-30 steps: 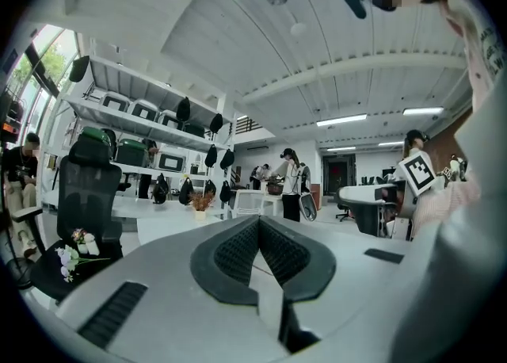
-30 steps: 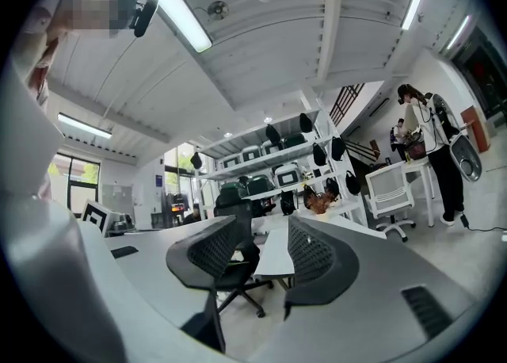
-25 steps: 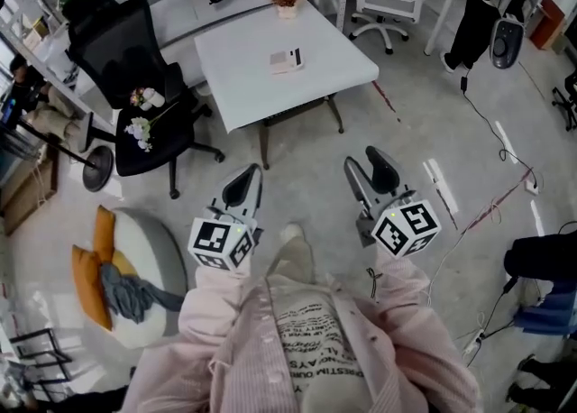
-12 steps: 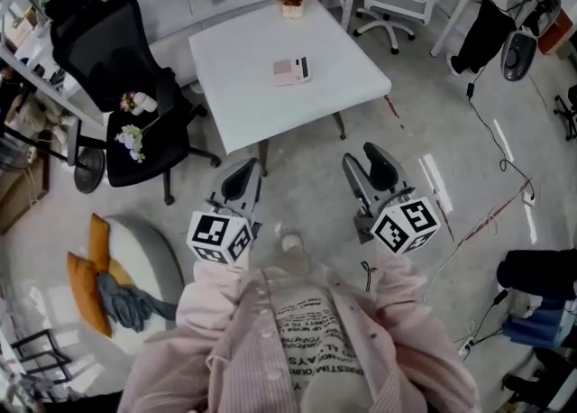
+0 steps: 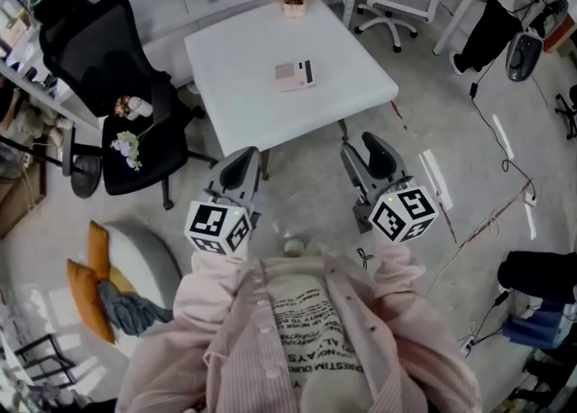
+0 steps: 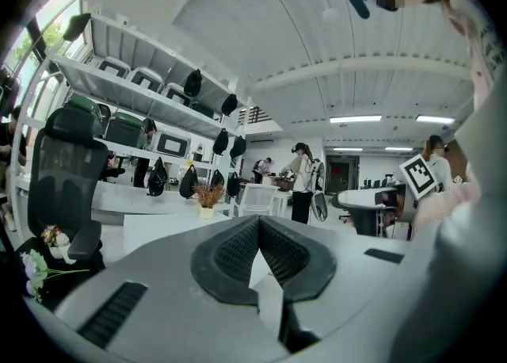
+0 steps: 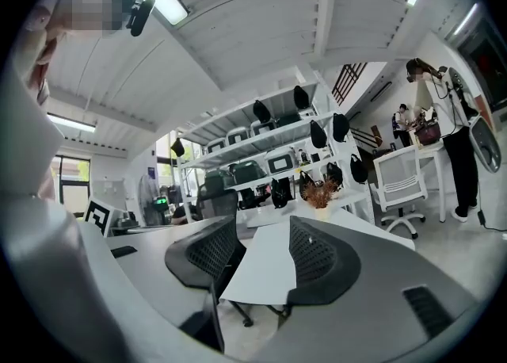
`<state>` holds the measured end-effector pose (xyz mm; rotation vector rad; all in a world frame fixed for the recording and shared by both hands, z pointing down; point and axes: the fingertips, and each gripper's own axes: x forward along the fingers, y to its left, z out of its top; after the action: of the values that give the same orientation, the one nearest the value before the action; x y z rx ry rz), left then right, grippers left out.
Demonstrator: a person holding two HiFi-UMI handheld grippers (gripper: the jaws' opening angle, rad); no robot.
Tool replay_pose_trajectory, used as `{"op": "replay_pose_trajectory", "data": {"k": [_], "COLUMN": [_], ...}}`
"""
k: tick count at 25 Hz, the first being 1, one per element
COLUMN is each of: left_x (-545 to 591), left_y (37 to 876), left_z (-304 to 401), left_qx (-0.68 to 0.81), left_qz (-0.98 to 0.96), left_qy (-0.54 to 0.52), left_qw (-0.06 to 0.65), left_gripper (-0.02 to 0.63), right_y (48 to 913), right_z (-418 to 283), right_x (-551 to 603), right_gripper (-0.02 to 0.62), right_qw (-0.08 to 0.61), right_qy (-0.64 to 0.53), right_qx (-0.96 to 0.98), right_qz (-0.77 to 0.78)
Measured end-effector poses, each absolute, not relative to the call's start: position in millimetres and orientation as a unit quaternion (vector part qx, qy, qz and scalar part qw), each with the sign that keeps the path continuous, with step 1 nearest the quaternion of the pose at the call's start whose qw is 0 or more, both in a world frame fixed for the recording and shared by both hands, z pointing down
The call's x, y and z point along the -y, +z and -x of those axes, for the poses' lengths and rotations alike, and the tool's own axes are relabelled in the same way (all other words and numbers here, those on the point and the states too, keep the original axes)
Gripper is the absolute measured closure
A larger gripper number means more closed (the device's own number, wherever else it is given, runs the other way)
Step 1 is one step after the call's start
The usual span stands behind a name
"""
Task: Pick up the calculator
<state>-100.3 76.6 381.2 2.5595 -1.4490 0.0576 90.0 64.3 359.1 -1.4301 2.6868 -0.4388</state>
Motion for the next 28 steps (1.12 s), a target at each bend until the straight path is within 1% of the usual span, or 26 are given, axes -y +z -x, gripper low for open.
{"op": "replay_pose_trajectory", "data": {"k": [11,20,28], "left_x": [-31,41,112], "left_y": [401,435,465], "left_z": [110,118,114], "left_qx": [0.497,0.514,0.53], "left_qz": [-0.858,-0.84,-0.819], "left_qy": [0.026,0.043,0.052], "left_qw": [0.126,0.168,0.212], "left_gripper": [0.604,0.604,0.604], "right_y": [382,417,448], "right_z": [-87,-88,-79], "right_x": [-9,79,159], "right_gripper": [0.411,0.411,0.413], "right_qw": [0.026,0.026,-0.007], "right_qy": [-0.178,-0.233,-0.276], "right_qx": [-0.861,-0.846,-0.85], "right_qz": [0.476,0.479,0.448]}}
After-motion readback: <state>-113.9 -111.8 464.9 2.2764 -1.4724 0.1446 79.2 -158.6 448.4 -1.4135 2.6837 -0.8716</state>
